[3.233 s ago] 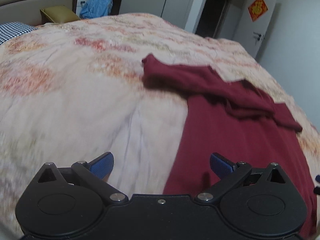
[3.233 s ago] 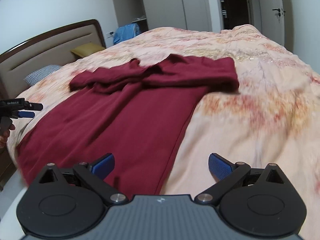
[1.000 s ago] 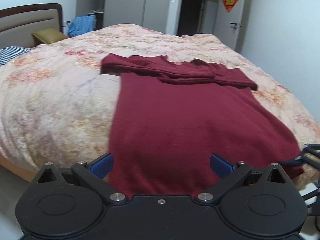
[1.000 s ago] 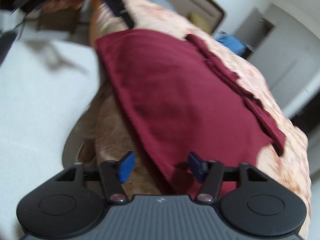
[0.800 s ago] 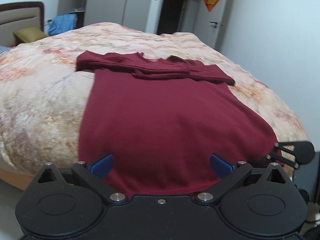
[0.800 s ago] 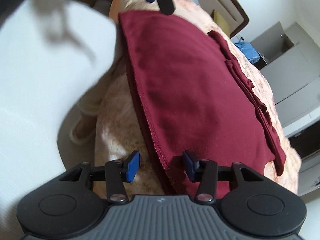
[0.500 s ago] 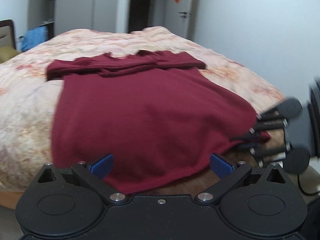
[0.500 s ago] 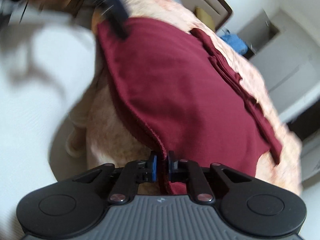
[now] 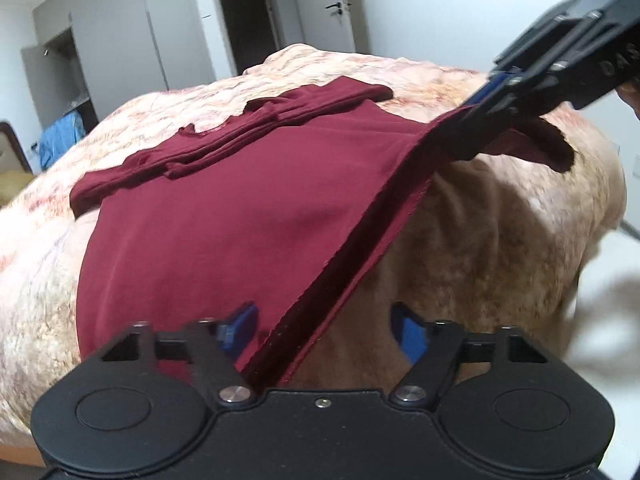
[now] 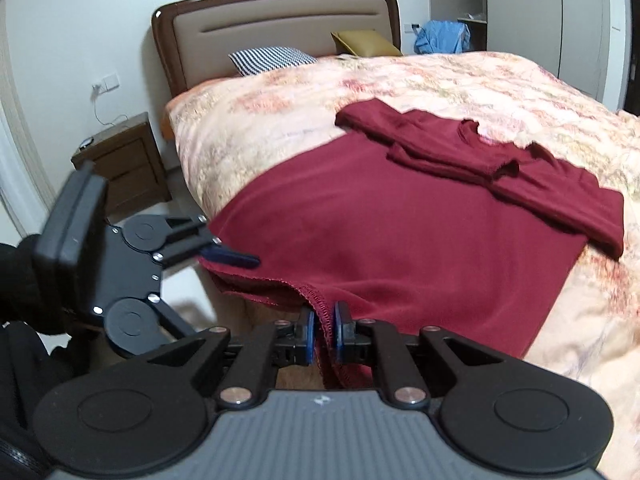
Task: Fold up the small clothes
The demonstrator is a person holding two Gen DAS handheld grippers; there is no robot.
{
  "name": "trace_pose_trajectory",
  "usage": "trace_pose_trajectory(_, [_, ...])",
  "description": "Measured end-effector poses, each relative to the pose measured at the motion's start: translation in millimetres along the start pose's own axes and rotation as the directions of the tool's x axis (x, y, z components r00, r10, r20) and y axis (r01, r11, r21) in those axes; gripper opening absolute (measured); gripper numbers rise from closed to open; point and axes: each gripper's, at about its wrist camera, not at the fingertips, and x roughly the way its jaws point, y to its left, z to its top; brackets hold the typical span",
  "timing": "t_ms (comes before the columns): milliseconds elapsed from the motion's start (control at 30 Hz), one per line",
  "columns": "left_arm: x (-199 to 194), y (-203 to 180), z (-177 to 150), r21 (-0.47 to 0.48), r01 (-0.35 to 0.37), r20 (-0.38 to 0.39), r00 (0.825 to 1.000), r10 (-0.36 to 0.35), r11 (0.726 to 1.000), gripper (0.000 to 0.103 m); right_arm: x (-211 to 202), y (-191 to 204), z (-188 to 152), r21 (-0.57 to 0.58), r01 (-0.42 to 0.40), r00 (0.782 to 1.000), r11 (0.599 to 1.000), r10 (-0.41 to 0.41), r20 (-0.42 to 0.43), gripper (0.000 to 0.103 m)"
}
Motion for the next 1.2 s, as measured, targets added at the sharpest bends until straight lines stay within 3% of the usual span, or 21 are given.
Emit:
trace_pose_trajectory(200, [1.3,29.9,-3.5,-0.081,-0.062,-0.031,0.998,0.059,0.995,0.034,-7.3,-1.0,5.5,0.007,-0.009,1.000,1.000,0.009,0.024,0.011])
trace_pose_trajectory(367, [-2.2,53.8,-12.0,-0.096,-0.119,-0.048,0.992,0.115,0.988,0.028,-15.1,-1.9,6.7,0.019,-0.018,0.999,1.000,0.017,0.050,0.011])
trace_pose_trajectory(500, [-8.5,69.8,-17.1,-0.077,-0.142,-0.046,0.989,0.139,0.987,0.010,-15.0,-2.4,6.2,0.008,-0.004,0.999,1.000,0.004,0.054,0.011])
trace_pose_trajectory(700, [-18.9,86.7,3.4,-0.064,-0.141,-0.012,0.990,0.140,0.988,0.006,-5.3,6.9,-7.4,-0.033,0.030,0.999,0.999,-0.029,0.020,0.012])
trace_pose_trajectory(800, [-18.6,92.1,22.8,-0.047,-0.134,-0.021,0.991,0.133,0.990,0.006,5.0,16.6,-18.9,-0.075,0.056,0.998,0.996,-0.056,0.010,0.022])
trace_pose_trajectory(933, [-15.7,99.6,48.2,-0.042,-0.116,-0.037,0.993,0.114,0.992,0.006,19.6,30.2,-28.5,-0.118,0.061,0.998,0.991,-0.058,0.028,0.059])
trace_pose_trajectory(1067, [-12.5,105.4,67.6,-0.053,-0.105,-0.042,0.994,0.103,0.993,0.006,32.4,48.8,-27.7,-0.200,0.088,0.994,0.976,-0.073,0.081,0.072])
trace_pose_trajectory(1200, [-11.4,109.4,82.0,-0.070,-0.091,-0.037,0.995,0.088,0.993,0.006,47.8,70.5,-30.0,-0.292,0.178,0.980,0.940,-0.141,0.142,0.077])
